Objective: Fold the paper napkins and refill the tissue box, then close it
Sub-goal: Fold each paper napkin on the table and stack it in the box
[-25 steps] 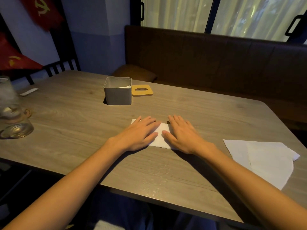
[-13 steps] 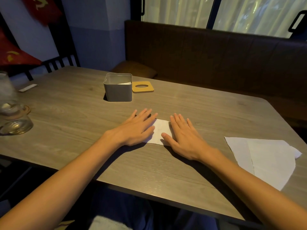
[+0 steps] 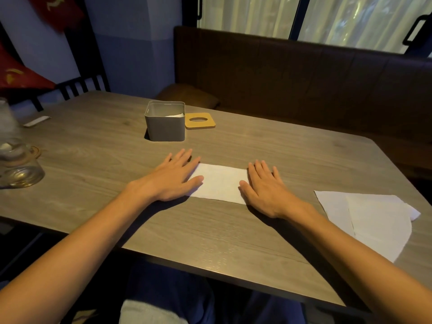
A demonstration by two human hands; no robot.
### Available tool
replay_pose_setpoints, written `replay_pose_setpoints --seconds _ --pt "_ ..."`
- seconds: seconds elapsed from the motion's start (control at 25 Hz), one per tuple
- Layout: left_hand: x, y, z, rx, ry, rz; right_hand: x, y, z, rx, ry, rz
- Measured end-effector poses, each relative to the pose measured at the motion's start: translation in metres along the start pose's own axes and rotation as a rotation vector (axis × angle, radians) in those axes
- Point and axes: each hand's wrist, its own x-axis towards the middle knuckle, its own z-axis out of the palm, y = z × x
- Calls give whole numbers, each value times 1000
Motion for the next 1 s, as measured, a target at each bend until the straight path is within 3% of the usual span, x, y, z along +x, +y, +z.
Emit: replay_pose_setpoints --seconds 0.08,0.16,0.56,0.64,0.76,0.88,1.0 --pt "9 25 3 -78 102 104 12 -21 -4 78 49 -84" --pt "19 47 14 -89 104 142 23 -41 4 100 35 -136" --pt "-13 -23 4 41 -55 -118 -1 21 8 69 -20 42" --pt "-12 -25 -1 6 7 -155 -1 27 -6 146 26 46" --pt "-4 3 -3 -105 138 -17 15 26 -29 225 119 76" --pt "9 33 7 -90 128 121 30 24 -40 228 -15 133" --pt "18 38 21 -33 57 95 38 22 -46 245 -123 202"
